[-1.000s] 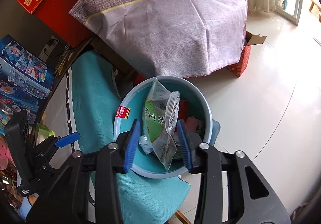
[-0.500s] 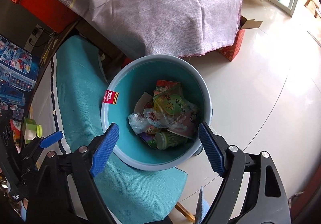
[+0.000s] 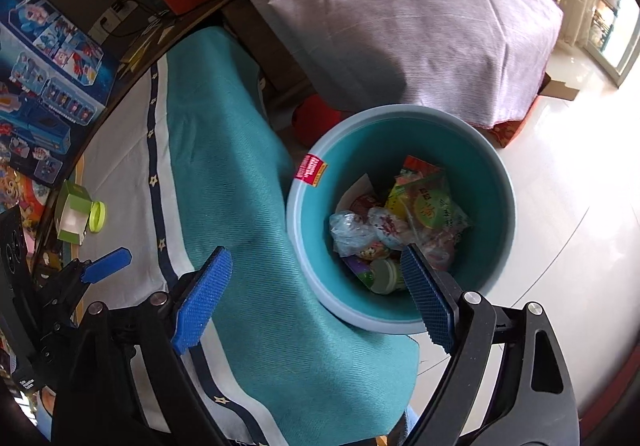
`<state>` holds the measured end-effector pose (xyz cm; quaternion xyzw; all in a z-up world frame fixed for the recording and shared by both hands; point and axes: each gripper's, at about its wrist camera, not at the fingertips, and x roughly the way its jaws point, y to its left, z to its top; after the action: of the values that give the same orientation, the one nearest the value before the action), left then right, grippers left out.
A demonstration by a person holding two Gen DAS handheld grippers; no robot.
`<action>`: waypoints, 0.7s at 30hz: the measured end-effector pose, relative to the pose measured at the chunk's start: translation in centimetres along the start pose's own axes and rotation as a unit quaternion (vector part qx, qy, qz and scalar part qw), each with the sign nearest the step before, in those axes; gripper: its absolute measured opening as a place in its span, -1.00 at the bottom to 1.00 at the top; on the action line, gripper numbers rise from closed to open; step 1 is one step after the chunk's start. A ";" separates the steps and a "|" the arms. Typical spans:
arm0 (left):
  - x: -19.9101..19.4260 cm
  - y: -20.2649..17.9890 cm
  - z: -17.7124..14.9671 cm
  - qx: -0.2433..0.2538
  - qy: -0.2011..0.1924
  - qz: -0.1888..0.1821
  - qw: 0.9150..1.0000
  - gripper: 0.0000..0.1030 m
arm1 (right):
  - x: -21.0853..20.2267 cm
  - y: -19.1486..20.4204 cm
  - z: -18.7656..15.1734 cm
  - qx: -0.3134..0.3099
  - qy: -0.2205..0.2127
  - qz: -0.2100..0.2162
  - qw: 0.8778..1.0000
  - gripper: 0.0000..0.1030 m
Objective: Collect trash
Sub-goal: 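Move both grippers back from the bin toward the table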
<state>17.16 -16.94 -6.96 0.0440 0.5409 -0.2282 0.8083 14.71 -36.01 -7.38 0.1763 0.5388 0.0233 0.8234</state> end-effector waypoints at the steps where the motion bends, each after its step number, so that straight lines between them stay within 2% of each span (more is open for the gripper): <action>1: -0.4 0.7 -0.3 -0.005 -0.003 0.002 1.000 0.89 | 0.3 0.8 -0.1 -0.007 0.003 0.003 1.000 0.60; 5: -2.1 3.7 -1.7 -0.029 -0.017 0.014 0.999 0.89 | 1.4 4.7 -0.3 -0.038 0.016 0.012 0.999 0.60; 11: -4.5 9.8 -4.6 -0.090 -0.035 0.029 0.995 0.89 | 3.1 12.0 -0.5 -0.109 0.037 0.023 0.993 0.60; 16: -6.5 15.8 -7.1 -0.142 -0.051 0.050 0.987 0.89 | 4.5 18.1 0.0 -0.158 0.045 0.031 0.986 0.60; 21: -8.3 22.0 -9.7 -0.200 -0.068 0.070 0.975 0.89 | 6.7 24.0 0.3 -0.195 0.057 0.043 0.978 0.60</action>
<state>15.46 8.45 -7.37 -0.0960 0.5148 -0.0607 0.8498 21.37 -12.10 -5.64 0.0335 0.5621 0.1734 0.8080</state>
